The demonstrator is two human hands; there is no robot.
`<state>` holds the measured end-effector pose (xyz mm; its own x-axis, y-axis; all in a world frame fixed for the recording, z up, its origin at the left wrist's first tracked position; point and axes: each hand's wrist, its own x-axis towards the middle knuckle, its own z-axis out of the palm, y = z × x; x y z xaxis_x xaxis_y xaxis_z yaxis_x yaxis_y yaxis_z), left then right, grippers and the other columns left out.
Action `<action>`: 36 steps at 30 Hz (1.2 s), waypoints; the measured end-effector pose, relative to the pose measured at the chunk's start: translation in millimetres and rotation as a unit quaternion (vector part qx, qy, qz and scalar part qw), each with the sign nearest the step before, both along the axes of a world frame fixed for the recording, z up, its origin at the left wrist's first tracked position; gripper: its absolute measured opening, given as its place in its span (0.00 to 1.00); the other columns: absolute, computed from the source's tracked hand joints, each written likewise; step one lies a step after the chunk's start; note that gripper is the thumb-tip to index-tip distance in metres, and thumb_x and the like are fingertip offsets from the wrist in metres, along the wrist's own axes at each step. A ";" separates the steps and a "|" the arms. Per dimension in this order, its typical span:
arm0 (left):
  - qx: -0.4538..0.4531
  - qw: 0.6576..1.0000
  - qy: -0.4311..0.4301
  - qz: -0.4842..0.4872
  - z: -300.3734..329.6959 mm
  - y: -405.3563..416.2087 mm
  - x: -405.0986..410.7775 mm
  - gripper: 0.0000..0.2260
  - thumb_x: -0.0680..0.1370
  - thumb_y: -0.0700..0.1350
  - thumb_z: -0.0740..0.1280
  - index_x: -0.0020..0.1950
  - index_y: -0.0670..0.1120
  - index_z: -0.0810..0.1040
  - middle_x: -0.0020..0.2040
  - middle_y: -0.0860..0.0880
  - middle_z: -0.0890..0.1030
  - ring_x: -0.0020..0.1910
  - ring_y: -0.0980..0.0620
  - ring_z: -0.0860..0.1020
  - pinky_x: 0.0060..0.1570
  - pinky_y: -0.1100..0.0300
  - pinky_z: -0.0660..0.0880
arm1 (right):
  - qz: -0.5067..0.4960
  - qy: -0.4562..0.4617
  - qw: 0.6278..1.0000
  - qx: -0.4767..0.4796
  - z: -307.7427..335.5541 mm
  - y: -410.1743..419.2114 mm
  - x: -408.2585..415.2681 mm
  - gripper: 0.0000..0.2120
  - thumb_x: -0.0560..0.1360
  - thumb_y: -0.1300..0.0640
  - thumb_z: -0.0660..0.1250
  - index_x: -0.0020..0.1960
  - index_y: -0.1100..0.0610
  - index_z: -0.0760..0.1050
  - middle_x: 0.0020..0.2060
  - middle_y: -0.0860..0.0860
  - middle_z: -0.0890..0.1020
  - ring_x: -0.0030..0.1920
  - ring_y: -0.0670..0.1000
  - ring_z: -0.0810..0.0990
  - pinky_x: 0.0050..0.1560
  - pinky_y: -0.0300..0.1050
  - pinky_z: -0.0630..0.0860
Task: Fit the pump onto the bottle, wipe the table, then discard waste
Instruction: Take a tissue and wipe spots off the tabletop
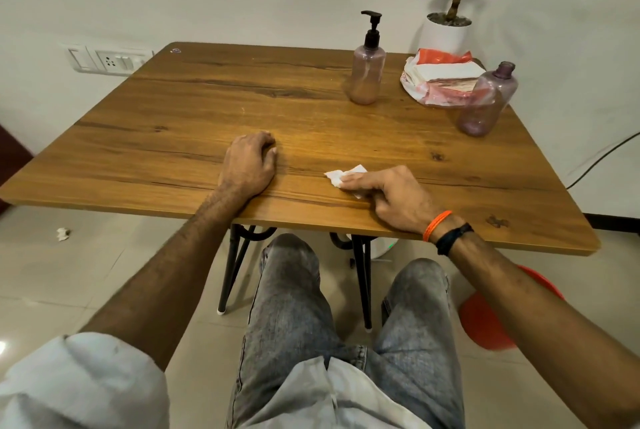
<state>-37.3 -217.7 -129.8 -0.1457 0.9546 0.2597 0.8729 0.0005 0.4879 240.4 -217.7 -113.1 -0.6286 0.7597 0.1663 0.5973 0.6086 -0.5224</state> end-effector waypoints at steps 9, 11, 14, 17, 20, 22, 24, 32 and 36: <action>0.002 1.000 0.003 0.002 -4.1 1.8 -1.3 0.17 0.80 0.48 0.62 0.67 0.45 0.74 0.67 0.45 0.76 0.67 0.46 0.71 0.70 0.47 0.66 | 0.152 0.025 0.988 -0.011 -8.7 -41.1 -1.0 0.29 0.68 0.76 0.60 0.63 0.55 0.79 0.62 0.49 0.80 0.65 0.43 0.75 0.67 0.39 0.72; 0.004 1.000 0.004 0.002 -5.2 2.5 -1.9 0.17 0.80 0.48 0.62 0.67 0.45 0.74 0.66 0.45 0.76 0.67 0.46 0.71 0.69 0.48 0.66 | 0.128 0.076 0.987 -0.054 -1.6 -35.9 -0.1 0.27 0.70 0.75 0.60 0.62 0.53 0.79 0.61 0.47 0.80 0.64 0.42 0.76 0.63 0.37 0.74; 0.001 1.000 0.005 0.003 -5.9 2.7 -2.5 0.17 0.80 0.49 0.62 0.67 0.45 0.74 0.66 0.45 0.76 0.67 0.46 0.71 0.69 0.48 0.65 | 0.027 0.108 0.992 -0.054 4.5 -16.1 -6.1 0.24 0.74 0.73 0.61 0.62 0.52 0.79 0.62 0.46 0.80 0.66 0.42 0.74 0.66 0.36 0.71; 0.000 1.000 0.008 0.007 -6.0 2.8 -2.2 0.17 0.80 0.49 0.62 0.67 0.45 0.74 0.67 0.45 0.76 0.67 0.46 0.70 0.69 0.49 0.65 | -0.017 0.034 0.999 -0.021 4.3 3.1 -24.3 0.26 0.74 0.74 0.60 0.65 0.53 0.77 0.65 0.48 0.78 0.69 0.45 0.71 0.72 0.41 0.65; 0.003 1.000 0.012 0.012 -5.4 3.0 -1.3 0.17 0.80 0.48 0.62 0.67 0.44 0.75 0.66 0.45 0.77 0.67 0.46 0.71 0.68 0.49 0.66 | 0.019 -0.029 0.999 -0.025 0.2 8.5 -45.1 0.29 0.73 0.75 0.60 0.67 0.53 0.74 0.68 0.50 0.75 0.72 0.47 0.68 0.75 0.48 0.61; 0.008 1.000 0.013 0.013 -5.9 2.9 -0.9 0.16 0.80 0.48 0.62 0.66 0.44 0.75 0.65 0.45 0.77 0.66 0.46 0.72 0.68 0.49 0.66 | 0.078 -0.032 0.996 -0.019 -2.9 2.1 -53.7 0.28 0.72 0.75 0.62 0.67 0.54 0.75 0.68 0.50 0.75 0.71 0.48 0.69 0.75 0.46 0.60; 0.010 1.000 0.011 0.009 -6.0 2.4 -1.4 0.16 0.80 0.48 0.62 0.66 0.44 0.75 0.65 0.44 0.77 0.66 0.45 0.72 0.68 0.48 0.67 | 0.158 -0.029 0.987 -0.006 -7.0 -11.5 -53.3 0.27 0.70 0.76 0.63 0.65 0.55 0.77 0.66 0.51 0.76 0.70 0.48 0.72 0.74 0.45 0.63; 0.008 1.000 0.011 0.014 -6.7 3.5 -2.4 0.17 0.80 0.49 0.62 0.66 0.45 0.75 0.66 0.45 0.77 0.66 0.46 0.71 0.68 0.49 0.65 | 0.123 0.062 0.990 -0.036 2.0 -3.8 -34.3 0.28 0.69 0.76 0.59 0.63 0.54 0.79 0.62 0.49 0.80 0.66 0.41 0.73 0.68 0.38 0.69; 0.010 1.000 0.013 0.016 -6.2 3.5 -2.3 0.16 0.80 0.48 0.62 0.66 0.45 0.75 0.66 0.46 0.77 0.66 0.46 0.72 0.68 0.49 0.66 | 0.064 -0.004 0.998 -0.011 4.1 15.6 -58.1 0.26 0.73 0.75 0.60 0.65 0.54 0.77 0.66 0.49 0.77 0.70 0.45 0.70 0.74 0.46 0.63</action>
<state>-39.6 -214.2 -136.0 -0.1683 0.9440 0.2837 0.8854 0.0182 0.4645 182.3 -202.1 -109.0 -0.7223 0.6762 0.1452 0.5198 0.6692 -0.5311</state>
